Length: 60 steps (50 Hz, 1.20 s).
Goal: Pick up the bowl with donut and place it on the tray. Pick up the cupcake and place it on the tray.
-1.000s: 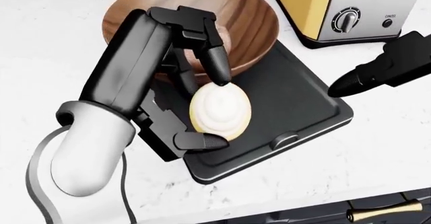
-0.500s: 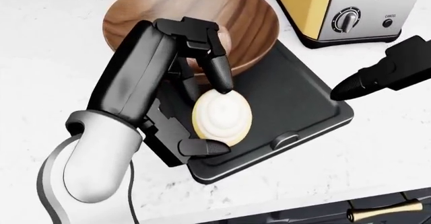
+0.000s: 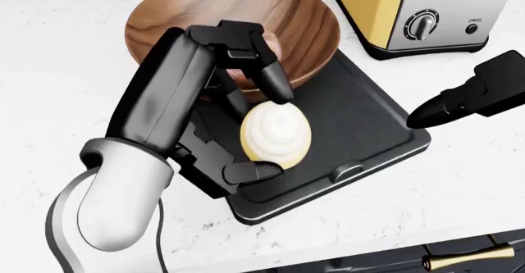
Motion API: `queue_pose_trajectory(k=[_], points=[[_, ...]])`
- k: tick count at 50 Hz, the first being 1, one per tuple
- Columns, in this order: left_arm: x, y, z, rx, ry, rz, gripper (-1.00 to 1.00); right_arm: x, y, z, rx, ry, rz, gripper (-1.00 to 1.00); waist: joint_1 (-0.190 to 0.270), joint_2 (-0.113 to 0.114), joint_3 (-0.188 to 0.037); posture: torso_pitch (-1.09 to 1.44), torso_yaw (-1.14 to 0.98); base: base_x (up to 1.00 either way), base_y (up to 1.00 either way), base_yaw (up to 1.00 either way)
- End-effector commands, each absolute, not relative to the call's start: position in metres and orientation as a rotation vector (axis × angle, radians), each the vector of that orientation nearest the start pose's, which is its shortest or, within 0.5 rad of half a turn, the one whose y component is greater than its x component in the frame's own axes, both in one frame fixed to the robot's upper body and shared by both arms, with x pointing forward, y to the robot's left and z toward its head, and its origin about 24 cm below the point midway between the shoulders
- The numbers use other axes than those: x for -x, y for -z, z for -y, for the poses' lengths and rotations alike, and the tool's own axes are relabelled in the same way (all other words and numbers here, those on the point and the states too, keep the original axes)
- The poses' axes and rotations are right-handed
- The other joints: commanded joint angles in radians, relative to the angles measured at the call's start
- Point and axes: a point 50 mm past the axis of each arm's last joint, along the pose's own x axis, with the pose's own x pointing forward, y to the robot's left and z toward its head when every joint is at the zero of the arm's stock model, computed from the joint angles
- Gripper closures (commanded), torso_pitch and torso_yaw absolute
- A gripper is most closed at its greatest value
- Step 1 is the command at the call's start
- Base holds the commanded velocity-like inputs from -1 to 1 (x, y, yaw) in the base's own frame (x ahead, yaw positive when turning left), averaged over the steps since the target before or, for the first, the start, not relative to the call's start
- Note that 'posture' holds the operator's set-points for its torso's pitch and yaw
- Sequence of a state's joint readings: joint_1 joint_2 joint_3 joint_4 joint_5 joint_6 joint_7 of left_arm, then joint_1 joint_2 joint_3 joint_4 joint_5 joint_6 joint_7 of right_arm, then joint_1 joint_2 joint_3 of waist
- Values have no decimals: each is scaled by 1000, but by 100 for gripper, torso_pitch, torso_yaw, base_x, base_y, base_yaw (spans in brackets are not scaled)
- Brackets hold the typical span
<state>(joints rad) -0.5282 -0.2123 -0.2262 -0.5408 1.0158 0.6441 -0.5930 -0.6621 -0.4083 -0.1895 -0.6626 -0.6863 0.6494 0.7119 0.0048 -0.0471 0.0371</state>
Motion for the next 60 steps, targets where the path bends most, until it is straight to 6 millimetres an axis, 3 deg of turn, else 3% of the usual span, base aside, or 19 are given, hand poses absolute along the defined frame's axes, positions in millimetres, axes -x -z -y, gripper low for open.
queue_pose_trajectory(k=[1, 48, 60], points=[[-255, -250, -62, -642, 191, 397, 65, -240, -315, 194, 904, 111, 491, -100, 1, -5, -24, 0, 0, 0, 0, 0], [-251, -249, -61, -639, 201, 388, 21, -237, -314, 198, 899, 118, 484, -100, 1, -7, -24, 0, 0, 0, 0, 0], [-252, -247, -61, -642, 203, 385, -2, -236, -313, 200, 896, 120, 483, -100, 1, -8, -24, 0, 0, 0, 0, 0]])
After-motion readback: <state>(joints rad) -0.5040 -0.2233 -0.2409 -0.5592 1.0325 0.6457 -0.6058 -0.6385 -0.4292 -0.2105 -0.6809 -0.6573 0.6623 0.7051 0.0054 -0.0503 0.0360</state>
